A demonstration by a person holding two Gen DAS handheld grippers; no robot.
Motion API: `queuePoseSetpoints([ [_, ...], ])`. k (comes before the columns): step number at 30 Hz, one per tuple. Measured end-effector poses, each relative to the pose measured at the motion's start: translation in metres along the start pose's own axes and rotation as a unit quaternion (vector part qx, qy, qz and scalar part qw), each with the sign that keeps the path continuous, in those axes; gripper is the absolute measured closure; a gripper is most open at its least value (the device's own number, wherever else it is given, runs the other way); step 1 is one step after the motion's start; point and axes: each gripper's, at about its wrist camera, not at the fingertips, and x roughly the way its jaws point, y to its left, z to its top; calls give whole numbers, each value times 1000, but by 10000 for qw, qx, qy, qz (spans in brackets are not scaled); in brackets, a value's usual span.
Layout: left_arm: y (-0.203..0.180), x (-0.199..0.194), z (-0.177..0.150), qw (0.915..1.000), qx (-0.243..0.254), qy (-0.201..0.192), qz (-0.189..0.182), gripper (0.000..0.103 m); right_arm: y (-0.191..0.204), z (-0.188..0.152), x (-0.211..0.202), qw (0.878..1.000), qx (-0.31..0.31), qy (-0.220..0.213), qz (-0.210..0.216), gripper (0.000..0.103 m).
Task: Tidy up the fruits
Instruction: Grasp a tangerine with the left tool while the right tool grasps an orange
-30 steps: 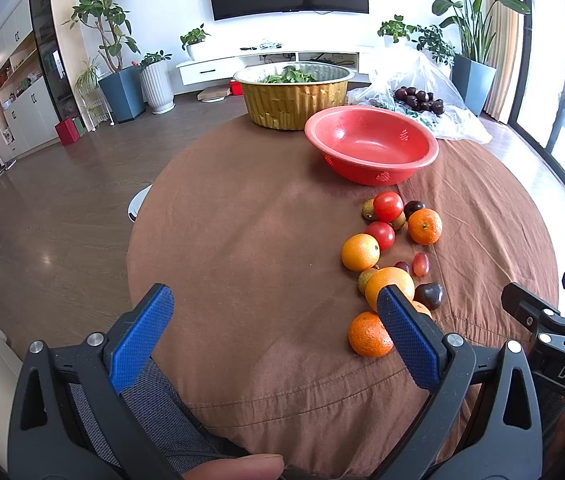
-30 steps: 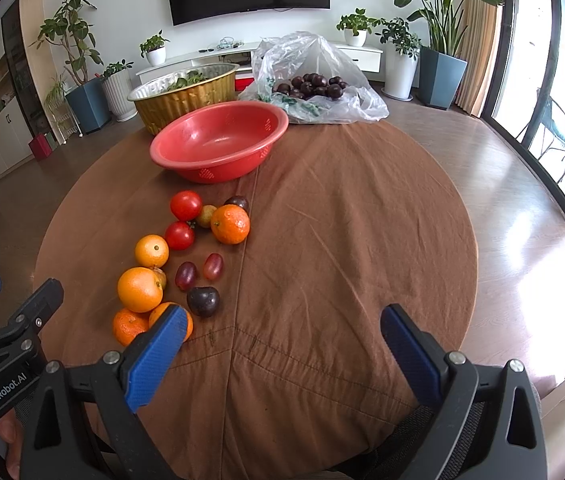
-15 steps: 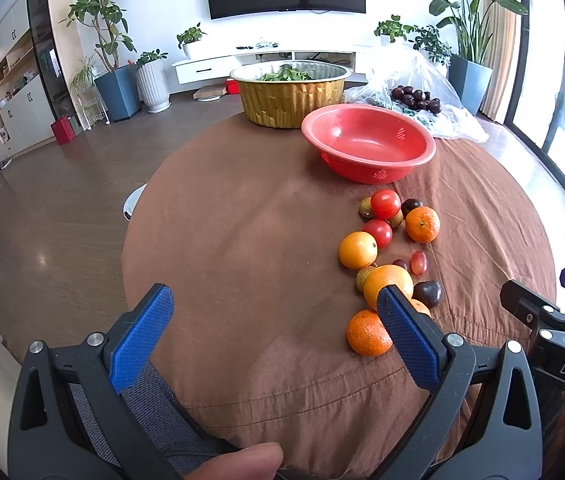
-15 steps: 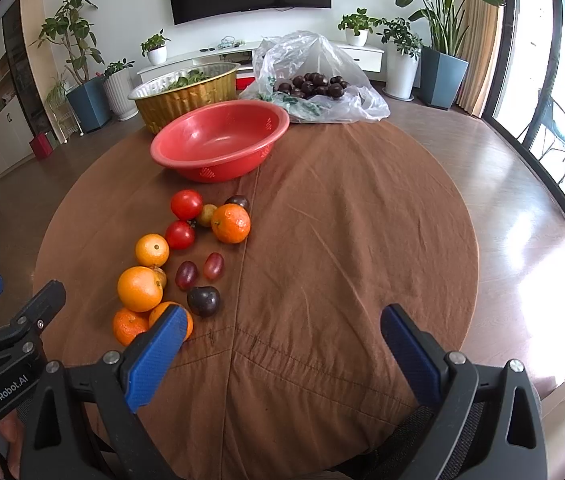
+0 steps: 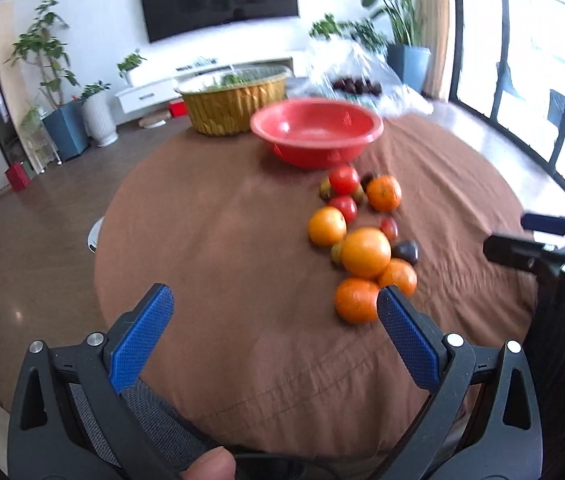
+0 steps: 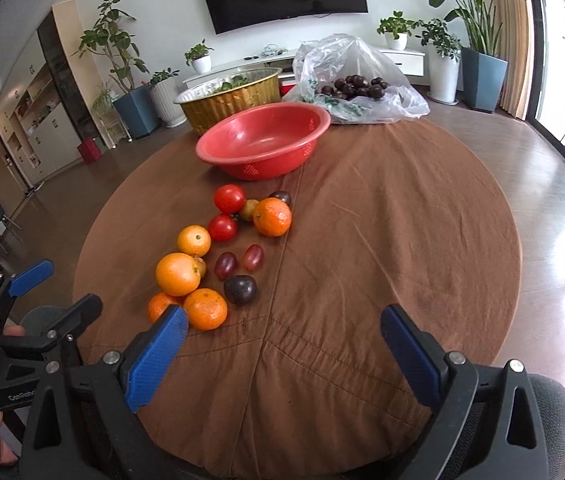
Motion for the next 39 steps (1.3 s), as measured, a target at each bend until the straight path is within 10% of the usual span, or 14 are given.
queuePoseSetpoints([
  [15, -32, 58, 10, 9888, 1104, 641, -770, 0, 4, -2, 27, 9973, -135, 459, 553, 13],
  [30, -27, 87, 9, 9716, 564, 958, -2087, 61, 44, 30, 55, 9872, -717, 724, 1223, 31],
  [39, -14, 91, 8, 9671, 259, 900, -2363, 66, 59, 39, 85, 9814, -824, 1161, 1291, 42],
])
